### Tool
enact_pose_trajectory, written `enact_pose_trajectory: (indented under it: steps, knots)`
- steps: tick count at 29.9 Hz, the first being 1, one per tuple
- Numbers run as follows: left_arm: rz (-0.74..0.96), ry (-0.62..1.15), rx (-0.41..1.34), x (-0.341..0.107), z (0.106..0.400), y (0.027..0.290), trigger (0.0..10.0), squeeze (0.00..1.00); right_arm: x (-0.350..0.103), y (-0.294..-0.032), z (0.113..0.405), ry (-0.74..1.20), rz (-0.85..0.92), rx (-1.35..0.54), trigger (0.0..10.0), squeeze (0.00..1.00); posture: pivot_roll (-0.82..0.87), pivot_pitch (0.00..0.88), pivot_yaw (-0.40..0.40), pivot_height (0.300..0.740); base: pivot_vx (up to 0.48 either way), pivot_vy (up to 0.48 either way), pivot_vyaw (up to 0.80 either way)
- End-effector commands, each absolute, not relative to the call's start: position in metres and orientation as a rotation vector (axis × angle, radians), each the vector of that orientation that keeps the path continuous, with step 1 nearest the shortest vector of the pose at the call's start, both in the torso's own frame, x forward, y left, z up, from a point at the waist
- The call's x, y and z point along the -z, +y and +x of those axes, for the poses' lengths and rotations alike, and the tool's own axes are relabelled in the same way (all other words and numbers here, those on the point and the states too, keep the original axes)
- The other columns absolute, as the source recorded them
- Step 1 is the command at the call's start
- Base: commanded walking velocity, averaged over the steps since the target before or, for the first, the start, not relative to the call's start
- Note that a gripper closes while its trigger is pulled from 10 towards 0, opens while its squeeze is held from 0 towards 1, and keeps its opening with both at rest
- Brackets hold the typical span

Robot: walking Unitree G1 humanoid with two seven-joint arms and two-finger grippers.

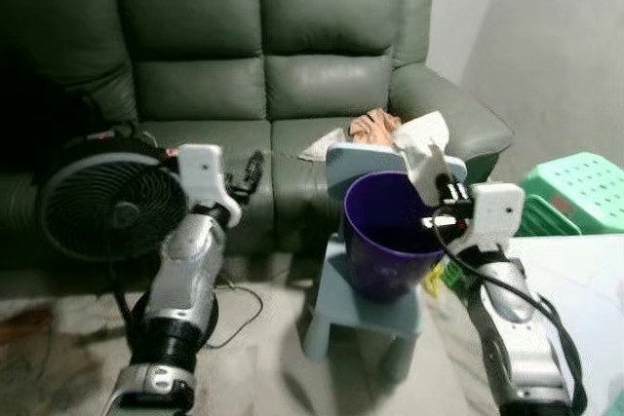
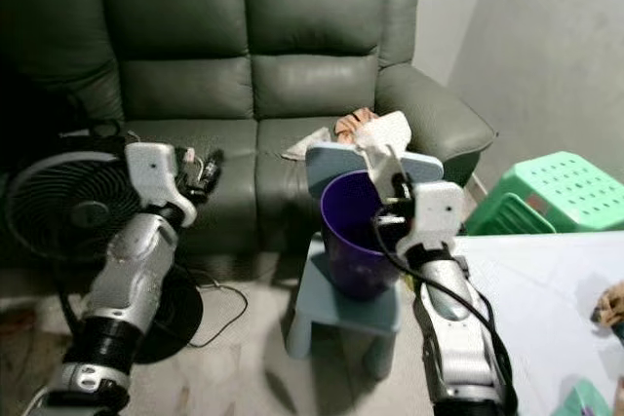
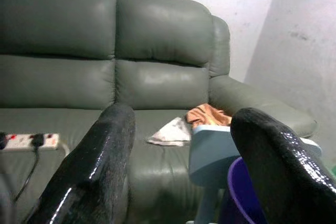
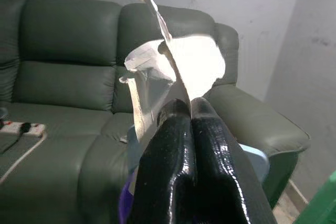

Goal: Picking trash to rubbish bin

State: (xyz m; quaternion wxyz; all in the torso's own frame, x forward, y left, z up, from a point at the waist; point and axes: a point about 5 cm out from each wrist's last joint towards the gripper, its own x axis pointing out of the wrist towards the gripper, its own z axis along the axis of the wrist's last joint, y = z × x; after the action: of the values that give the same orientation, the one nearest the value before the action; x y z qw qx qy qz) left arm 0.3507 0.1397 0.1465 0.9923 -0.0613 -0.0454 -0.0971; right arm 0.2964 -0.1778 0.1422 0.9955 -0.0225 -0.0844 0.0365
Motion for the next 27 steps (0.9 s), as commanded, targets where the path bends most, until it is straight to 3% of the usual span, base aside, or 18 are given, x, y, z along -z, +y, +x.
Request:
enact_pose_trajectory:
  steps: [1,10,27]
  knots:
    - [-0.114,-0.106,0.190,-0.1527,0.3522,0.1422,10.0,0.00,-0.1434,-0.1731,0.2984,-0.165,-0.035,-0.101,10.0,0.00,-0.01,0.000,-0.086,0.740,0.000,0.000,0.00]
    - [-0.137,-0.115,0.207,-0.1558,0.3530,0.1411,10.0,0.00,-0.1458,-0.1702,0.2982,-0.174,-0.022,-0.158,10.0,0.00,-0.01,0.000,-0.084,0.740,0.000,0.000,0.00]
    - [-0.132,-0.125,0.237,-0.1594,0.3549,0.1366,10.0,0.00,-0.1447,-0.1674,0.2961,-0.177,-0.007,-0.172,10.0,0.00,-0.02,0.000,-0.074,0.740,0.384,0.000,0.00]
